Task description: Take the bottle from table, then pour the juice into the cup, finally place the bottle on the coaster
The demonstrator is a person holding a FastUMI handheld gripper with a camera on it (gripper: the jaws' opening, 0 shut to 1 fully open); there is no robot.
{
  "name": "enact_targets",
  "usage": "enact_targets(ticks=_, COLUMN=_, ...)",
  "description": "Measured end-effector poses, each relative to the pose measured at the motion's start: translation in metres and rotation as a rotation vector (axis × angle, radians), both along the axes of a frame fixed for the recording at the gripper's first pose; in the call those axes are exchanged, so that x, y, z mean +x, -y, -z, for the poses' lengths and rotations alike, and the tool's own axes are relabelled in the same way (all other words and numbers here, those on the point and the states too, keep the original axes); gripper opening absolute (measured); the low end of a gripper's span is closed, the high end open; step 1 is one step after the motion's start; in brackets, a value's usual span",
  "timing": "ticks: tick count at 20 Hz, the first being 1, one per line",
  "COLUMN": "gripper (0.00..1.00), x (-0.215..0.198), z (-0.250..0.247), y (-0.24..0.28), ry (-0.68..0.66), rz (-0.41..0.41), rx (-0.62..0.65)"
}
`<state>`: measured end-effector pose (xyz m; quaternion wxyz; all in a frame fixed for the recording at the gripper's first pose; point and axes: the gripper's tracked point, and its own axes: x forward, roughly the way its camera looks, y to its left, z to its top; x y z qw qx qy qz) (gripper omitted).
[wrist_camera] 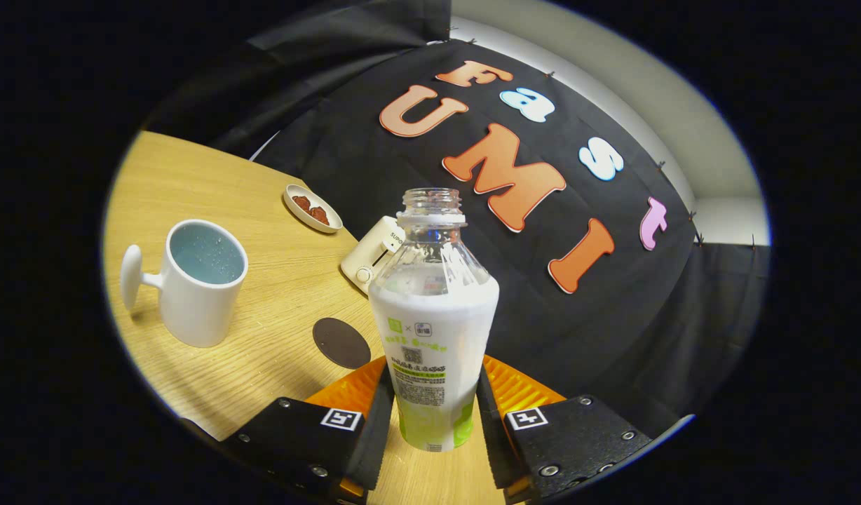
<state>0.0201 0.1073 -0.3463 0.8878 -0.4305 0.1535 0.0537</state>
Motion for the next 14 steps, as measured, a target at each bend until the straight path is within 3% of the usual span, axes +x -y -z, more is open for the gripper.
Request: enact_targets(ticks=14, gripper=0.61, x=-0.001, z=0.01, y=-0.033, ry=0.051, rz=-0.195, rx=-0.337)
